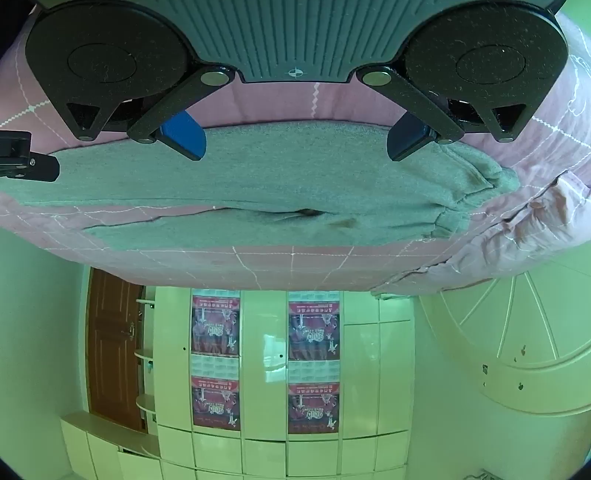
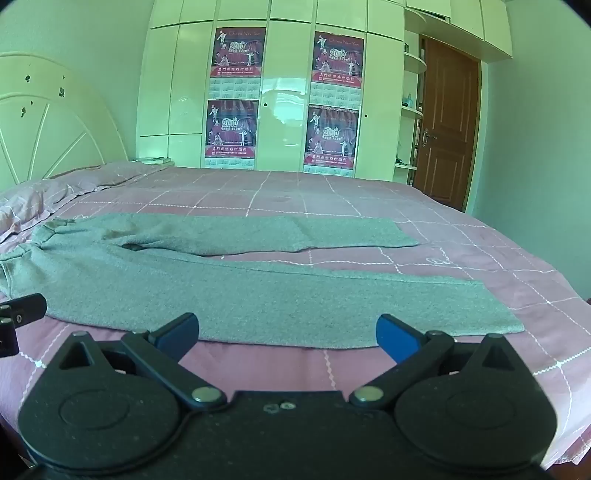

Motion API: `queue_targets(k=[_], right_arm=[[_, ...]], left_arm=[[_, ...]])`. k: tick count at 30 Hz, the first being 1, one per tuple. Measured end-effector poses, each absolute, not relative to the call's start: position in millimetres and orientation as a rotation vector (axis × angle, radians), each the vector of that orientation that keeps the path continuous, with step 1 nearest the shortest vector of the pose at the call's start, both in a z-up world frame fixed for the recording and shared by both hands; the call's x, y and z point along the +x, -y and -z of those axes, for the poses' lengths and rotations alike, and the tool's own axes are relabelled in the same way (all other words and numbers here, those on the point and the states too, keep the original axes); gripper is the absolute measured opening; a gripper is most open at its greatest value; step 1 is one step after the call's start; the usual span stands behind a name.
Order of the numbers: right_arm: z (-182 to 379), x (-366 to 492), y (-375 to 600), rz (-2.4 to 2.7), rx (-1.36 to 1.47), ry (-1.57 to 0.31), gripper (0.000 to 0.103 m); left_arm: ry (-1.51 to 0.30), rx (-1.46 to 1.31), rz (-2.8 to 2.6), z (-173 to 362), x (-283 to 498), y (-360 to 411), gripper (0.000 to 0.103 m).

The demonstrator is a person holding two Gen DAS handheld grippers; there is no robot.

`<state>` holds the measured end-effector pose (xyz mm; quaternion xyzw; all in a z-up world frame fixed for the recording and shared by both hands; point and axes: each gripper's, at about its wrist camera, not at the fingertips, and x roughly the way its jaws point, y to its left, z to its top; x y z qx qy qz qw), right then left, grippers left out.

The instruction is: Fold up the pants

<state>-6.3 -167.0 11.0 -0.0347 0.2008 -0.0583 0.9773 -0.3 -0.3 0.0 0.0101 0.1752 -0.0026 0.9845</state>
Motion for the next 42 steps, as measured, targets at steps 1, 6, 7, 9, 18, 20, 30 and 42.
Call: queue_targets(k=[1, 6, 7, 9, 18, 20, 30, 42], right_arm=[[-11.0, -6.2, 167.2, 0.118, -0.07, -0.406, 0.097], [-11.4, -6.6, 167.2, 0.119, -0.074, -0.407, 0.097], [-11.5, -6.6, 167.0, 0.12, -0.075, -0.407, 0.097], [-10.8, -4.2, 168.0, 0.117, -0.074, -0.409, 0.097], [-11.8, -6.7, 167.5, 0.116, -0.068, -0.409, 0.097], [-11.5, -7.0, 168.7, 0.117, -0.068, -0.408, 0.097], [-10.5, -6.7, 167.4, 0.116, -0.068, -0.411, 0.097], [-10.7, -6.5, 169.3, 0.117, -0.066, -0.411, 0.097]], left_arm=[[-0.353, 0.021, 0.006, -0.1, -0.4, 0.2, 0.103], [-0.351, 0.025, 0.011, -0.4, -2.8, 1.1, 0.103], [-0.351, 0.027, 0.013, -0.5, -3.6, 1.5, 0.103], [-0.353, 0.016, 0.009, 0.1, 1.1, -3.2, 0.103], [-0.363, 0.017, 0.008, -0.7, 1.1, -1.0, 0.103], [-0.363, 0.02, 0.008, -0.5, 0.9, -0.2, 0.103], [-0.359, 0.031, 0.012, -0.5, 2.3, 3.1, 0.103], [-0.359, 0.035, 0.019, 0.1, 2.4, 2.9, 0.103]])
